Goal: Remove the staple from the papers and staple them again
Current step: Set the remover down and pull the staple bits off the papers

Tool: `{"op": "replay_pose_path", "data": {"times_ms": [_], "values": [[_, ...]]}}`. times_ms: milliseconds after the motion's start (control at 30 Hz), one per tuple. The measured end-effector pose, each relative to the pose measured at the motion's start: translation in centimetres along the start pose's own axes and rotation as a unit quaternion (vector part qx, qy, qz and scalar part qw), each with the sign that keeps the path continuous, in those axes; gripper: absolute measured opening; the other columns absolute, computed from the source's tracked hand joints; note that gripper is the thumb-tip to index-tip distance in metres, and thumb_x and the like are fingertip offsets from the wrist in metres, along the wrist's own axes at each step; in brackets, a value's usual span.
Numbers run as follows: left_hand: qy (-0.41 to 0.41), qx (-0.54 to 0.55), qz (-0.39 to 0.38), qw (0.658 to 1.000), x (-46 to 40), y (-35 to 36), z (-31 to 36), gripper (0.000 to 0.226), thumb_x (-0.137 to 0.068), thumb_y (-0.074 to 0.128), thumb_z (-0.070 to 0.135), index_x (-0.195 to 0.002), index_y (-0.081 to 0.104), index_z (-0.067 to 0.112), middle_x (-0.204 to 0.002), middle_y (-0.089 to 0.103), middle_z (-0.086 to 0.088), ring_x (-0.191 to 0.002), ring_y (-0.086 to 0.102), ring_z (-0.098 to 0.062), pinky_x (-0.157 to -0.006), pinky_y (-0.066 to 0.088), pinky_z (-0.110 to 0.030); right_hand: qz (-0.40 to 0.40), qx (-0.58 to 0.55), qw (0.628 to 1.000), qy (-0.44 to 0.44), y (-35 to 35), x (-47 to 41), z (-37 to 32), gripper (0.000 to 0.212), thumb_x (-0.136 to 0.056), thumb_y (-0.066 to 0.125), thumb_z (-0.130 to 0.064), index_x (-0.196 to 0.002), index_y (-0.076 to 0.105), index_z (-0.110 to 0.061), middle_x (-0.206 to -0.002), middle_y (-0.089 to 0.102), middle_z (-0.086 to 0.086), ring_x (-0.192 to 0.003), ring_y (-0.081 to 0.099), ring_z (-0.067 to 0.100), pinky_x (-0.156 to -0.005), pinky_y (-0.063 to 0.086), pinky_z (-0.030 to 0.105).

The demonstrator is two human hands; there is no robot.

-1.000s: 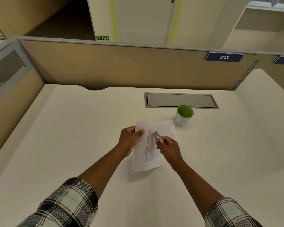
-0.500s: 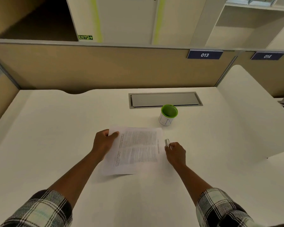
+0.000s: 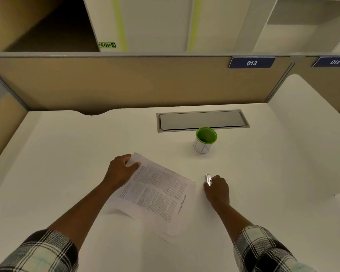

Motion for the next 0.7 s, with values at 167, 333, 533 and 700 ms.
{"op": "replay_pose_path", "data": {"times_ms": [167,333,533,700], "values": [[0.023,-0.008,-0.006,1.000,0.6,0.2,1.2,0.012,-0.089,0.065,0.026,-0.086,0.069,0.015,-0.076,0.067,0.006,-0.068,0.060,-0.008,-0.057,0.042,-0.017,0.056,0.066,0.996,-0.035,-2.1,1.2,-2.4,0.039,-0.091,0.053,-0.043,-0.113,0.057,-0.011,-0.111,0.060,0.010,-0.106,0.053,0.031,-0.085,0.044,0.042],[0.030,-0.012,-0.021,0.999,0.9,0.5,1.9,0.018,-0.085,0.065,0.027,-0.081,0.068,0.009,-0.081,0.071,-0.006,-0.072,0.061,-0.015,-0.063,0.043,-0.025,-0.003,-0.049,0.968,-0.246,-1.6,4.4,-11.8,0.045,-0.091,0.052,-0.051,-0.122,0.057,-0.019,-0.121,0.059,-0.003,-0.114,0.052,0.018,-0.096,0.037,0.039],[0.021,-0.057,0.001,0.998,1.5,0.4,2.7,0.042,-0.087,0.063,0.042,-0.121,0.062,0.017,-0.118,0.055,0.010,-0.113,0.049,-0.010,-0.109,0.034,-0.043,-0.095,-0.033,0.908,-0.407,-1.0,9.3,-19.1,0.034,-0.088,0.057,-0.043,-0.113,0.061,-0.019,-0.102,0.065,-0.004,-0.093,0.057,0.014,-0.084,0.041,0.032],[0.075,-0.061,0.059,0.994,3.2,-0.3,4.9,0.042,-0.083,0.057,0.053,-0.113,0.065,0.026,-0.120,0.063,0.003,-0.116,0.056,-0.017,-0.100,0.042,-0.043,0.021,0.043,0.896,-0.441,-2.9,10.5,-20.7,0.019,-0.090,0.051,-0.026,-0.080,0.062,-0.014,-0.075,0.065,0.003,-0.065,0.059,0.022,-0.059,0.038,0.028]]}}
Point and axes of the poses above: each hand's wrist, its own x-axis away from the middle knuckle, its own y-axis out of the palm, z = x × y, the point moved 10 cm from there along -x, towards the middle knuckle
